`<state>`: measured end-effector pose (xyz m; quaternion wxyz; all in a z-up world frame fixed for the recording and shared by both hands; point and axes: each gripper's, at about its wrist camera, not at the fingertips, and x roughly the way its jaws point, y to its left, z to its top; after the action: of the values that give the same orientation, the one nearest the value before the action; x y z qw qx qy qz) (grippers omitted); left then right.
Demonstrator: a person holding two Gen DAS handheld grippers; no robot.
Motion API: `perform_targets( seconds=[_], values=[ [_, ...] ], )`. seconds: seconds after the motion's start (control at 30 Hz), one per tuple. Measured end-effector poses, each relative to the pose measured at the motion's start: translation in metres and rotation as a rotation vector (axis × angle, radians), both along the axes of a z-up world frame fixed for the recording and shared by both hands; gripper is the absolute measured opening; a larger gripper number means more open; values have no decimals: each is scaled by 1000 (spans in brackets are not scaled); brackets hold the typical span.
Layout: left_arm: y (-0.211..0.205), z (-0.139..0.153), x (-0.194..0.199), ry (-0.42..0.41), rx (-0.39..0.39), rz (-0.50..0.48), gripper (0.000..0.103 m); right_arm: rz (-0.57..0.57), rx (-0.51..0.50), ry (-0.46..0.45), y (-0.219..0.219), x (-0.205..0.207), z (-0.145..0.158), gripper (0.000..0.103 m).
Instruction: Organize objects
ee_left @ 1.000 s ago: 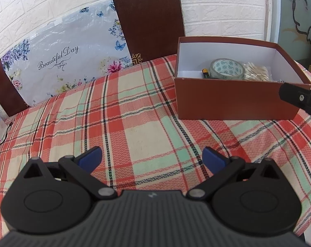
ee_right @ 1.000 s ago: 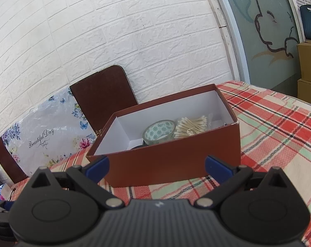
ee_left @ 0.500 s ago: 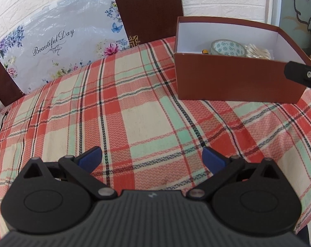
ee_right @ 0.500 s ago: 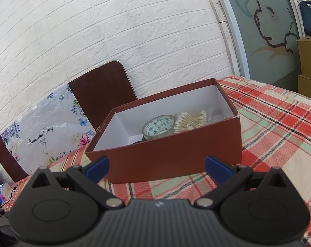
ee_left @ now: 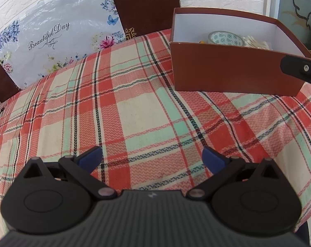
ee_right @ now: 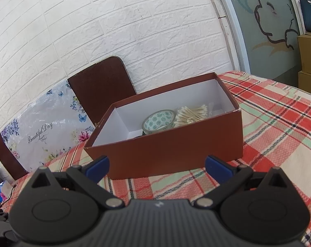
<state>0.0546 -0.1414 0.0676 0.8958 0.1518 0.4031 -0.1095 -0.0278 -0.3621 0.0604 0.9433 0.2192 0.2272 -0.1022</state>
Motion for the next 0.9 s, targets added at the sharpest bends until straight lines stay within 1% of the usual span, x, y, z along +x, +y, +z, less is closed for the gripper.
perform_targets(
  seconds=[0.9],
  values=[
    [-3, -7, 2, 37, 6, -6, 103, 11, 1, 20, 2, 7, -3, 103]
  ],
)
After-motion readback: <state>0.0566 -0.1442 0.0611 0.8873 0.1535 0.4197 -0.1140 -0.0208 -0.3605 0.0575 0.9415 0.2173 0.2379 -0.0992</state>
